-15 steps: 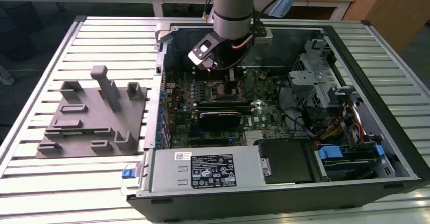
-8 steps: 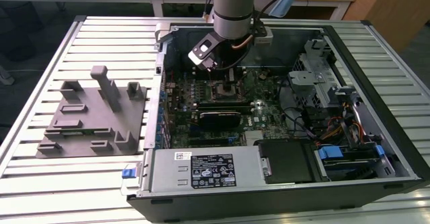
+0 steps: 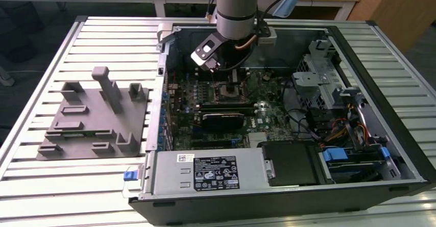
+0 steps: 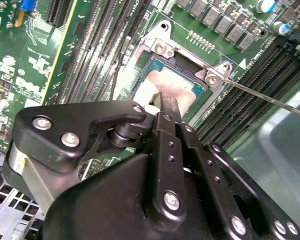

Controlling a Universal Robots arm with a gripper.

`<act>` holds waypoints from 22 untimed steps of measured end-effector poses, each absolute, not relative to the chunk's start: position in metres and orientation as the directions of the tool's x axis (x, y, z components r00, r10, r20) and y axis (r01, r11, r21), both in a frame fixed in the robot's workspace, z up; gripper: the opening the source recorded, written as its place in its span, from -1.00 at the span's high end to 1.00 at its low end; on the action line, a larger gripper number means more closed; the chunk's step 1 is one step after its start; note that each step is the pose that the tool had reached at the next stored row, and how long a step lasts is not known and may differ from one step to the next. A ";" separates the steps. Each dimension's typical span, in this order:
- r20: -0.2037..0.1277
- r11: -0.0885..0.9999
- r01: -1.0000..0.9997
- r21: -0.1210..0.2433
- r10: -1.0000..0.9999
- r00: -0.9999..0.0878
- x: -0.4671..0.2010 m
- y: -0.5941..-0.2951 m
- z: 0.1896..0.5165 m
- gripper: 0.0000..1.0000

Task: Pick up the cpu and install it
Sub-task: 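Place the cpu into insertion slot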

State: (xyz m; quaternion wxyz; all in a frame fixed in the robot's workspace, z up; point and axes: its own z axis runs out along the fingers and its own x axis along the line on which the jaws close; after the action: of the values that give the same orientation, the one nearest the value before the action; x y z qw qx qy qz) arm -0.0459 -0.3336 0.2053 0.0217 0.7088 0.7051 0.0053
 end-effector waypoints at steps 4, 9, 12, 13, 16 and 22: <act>-0.030 -0.004 0.999 0.043 1.000 0.006 -0.046 -0.334 0.204 0.79; -0.029 -0.005 0.999 0.046 1.000 0.006 -0.047 -0.334 0.203 0.79; -0.029 -0.004 0.999 0.046 1.000 0.006 -0.047 -0.334 0.201 0.79; -0.029 -0.004 0.999 0.046 1.000 0.006 -0.047 -0.334 0.201 0.79; -0.028 -0.005 0.999 0.046 1.000 0.006 -0.047 -0.333 0.201 0.79; -0.029 -0.005 0.999 0.046 1.000 0.006 -0.047 -0.334 0.200 0.79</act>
State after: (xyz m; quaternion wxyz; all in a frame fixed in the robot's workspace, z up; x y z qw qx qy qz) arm -0.0471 -0.3336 0.2000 0.0264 0.7087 0.7050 0.0061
